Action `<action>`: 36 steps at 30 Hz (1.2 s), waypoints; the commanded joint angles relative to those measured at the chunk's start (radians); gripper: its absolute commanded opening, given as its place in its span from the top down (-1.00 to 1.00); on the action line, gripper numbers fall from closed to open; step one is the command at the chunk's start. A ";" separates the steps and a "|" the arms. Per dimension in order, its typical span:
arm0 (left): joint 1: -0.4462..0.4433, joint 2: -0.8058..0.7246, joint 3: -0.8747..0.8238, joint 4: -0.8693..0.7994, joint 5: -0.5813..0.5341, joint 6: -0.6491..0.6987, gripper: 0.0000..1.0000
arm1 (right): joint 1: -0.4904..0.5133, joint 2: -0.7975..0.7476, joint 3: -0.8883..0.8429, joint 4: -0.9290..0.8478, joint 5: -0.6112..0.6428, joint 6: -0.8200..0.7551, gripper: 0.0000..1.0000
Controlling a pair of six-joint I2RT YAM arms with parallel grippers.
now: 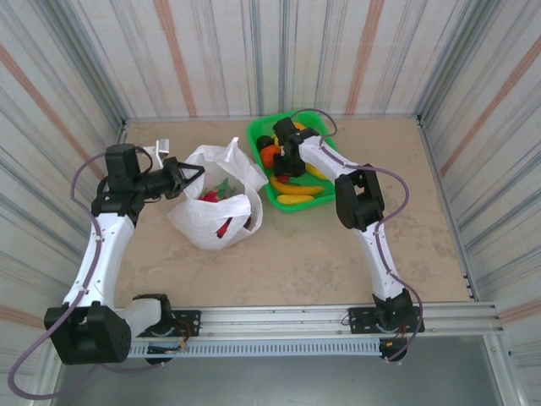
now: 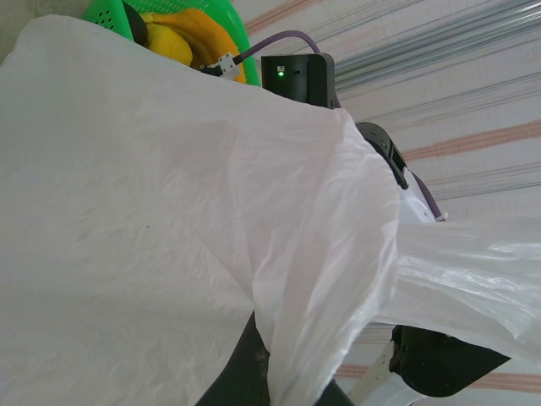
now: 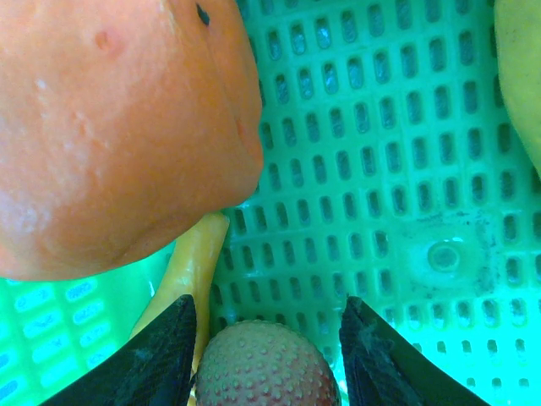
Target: Place the fake fruits into the plastic bag and tie a complex knot
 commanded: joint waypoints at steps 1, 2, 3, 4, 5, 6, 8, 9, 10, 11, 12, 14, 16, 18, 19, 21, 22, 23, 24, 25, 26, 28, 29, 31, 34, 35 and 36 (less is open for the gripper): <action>0.005 -0.011 0.003 -0.007 -0.007 0.008 1.00 | 0.012 -0.012 0.005 -0.089 0.025 -0.023 0.04; 0.006 -0.012 0.003 -0.007 -0.007 0.008 1.00 | 0.015 -0.014 0.003 -0.091 0.028 -0.022 0.04; 0.005 -0.012 0.002 -0.007 -0.006 0.008 1.00 | 0.017 -0.014 0.002 -0.096 0.033 -0.022 0.04; 0.005 -0.013 0.003 -0.007 -0.007 0.009 1.00 | 0.021 -0.014 0.000 -0.100 0.041 -0.023 0.05; 0.005 -0.013 0.004 -0.007 -0.006 0.008 1.00 | 0.024 -0.014 0.000 -0.103 0.046 -0.023 0.08; 0.005 -0.013 0.003 -0.007 -0.005 0.009 1.00 | 0.026 -0.015 0.001 -0.106 0.050 -0.023 0.13; 0.006 -0.014 0.004 -0.008 -0.005 0.009 1.00 | 0.028 -0.023 0.000 -0.108 0.048 -0.023 0.21; 0.005 -0.015 0.007 -0.008 -0.005 0.009 1.00 | 0.028 -0.029 0.000 -0.108 0.048 -0.023 0.27; 0.006 -0.014 0.006 -0.009 -0.005 0.010 1.00 | 0.028 -0.039 0.002 -0.107 0.050 -0.023 0.30; 0.006 -0.015 0.006 -0.010 -0.005 0.010 1.00 | 0.028 -0.047 0.002 -0.108 0.054 -0.023 0.31; 0.005 -0.013 0.007 -0.008 -0.005 0.010 1.00 | 0.028 -0.058 0.002 -0.107 0.061 -0.024 0.33; 0.006 -0.013 0.008 -0.008 -0.005 0.010 1.00 | 0.027 -0.082 0.000 -0.107 0.070 -0.024 0.33; 0.005 -0.011 0.009 -0.008 -0.006 0.009 1.00 | 0.023 -0.107 -0.005 -0.103 0.070 -0.023 0.33; 0.006 -0.012 0.009 -0.007 -0.004 0.009 1.00 | 0.020 -0.131 -0.019 -0.088 0.067 -0.024 0.33; 0.006 -0.012 0.009 -0.007 -0.004 0.011 1.00 | 0.017 -0.136 -0.021 -0.085 0.065 -0.024 0.32; 0.005 -0.012 0.008 -0.008 -0.004 0.013 1.00 | 0.015 -0.148 -0.022 -0.089 0.067 -0.028 0.31; 0.005 -0.012 0.009 -0.008 -0.004 0.014 1.00 | 0.014 -0.153 -0.021 -0.093 0.069 -0.034 0.30; 0.006 -0.012 0.009 -0.008 -0.004 0.013 1.00 | 0.014 -0.158 -0.021 -0.100 0.070 -0.040 0.27; 0.006 -0.011 0.009 -0.008 -0.003 0.015 1.00 | 0.014 -0.168 -0.024 -0.108 0.072 -0.048 0.23; 0.007 -0.012 0.008 -0.010 -0.004 0.015 1.00 | 0.014 -0.176 -0.030 -0.112 0.073 -0.060 0.17; 0.006 -0.012 0.008 -0.010 -0.004 0.015 1.00 | 0.015 -0.185 -0.038 -0.113 0.069 -0.071 0.12; 0.006 -0.013 0.006 -0.008 -0.003 0.015 1.00 | 0.017 -0.211 -0.068 -0.115 0.063 -0.093 -0.02; 0.007 -0.013 0.006 -0.008 -0.004 0.015 1.00 | 0.017 -0.220 -0.084 -0.111 0.058 -0.102 -0.09; 0.006 -0.014 0.004 -0.008 -0.004 0.015 1.00 | 0.019 -0.226 -0.113 -0.104 0.049 -0.120 -0.21; 0.006 -0.015 0.005 -0.008 -0.002 0.015 1.00 | 0.020 -0.201 -0.112 -0.116 0.046 -0.139 -0.30; 0.005 -0.016 0.004 -0.008 -0.002 0.014 1.00 | 0.019 -0.191 -0.107 -0.120 0.046 -0.142 -0.32; 0.005 -0.017 0.003 -0.008 -0.002 0.014 1.00 | 0.018 -0.180 -0.099 -0.126 0.045 -0.144 -0.36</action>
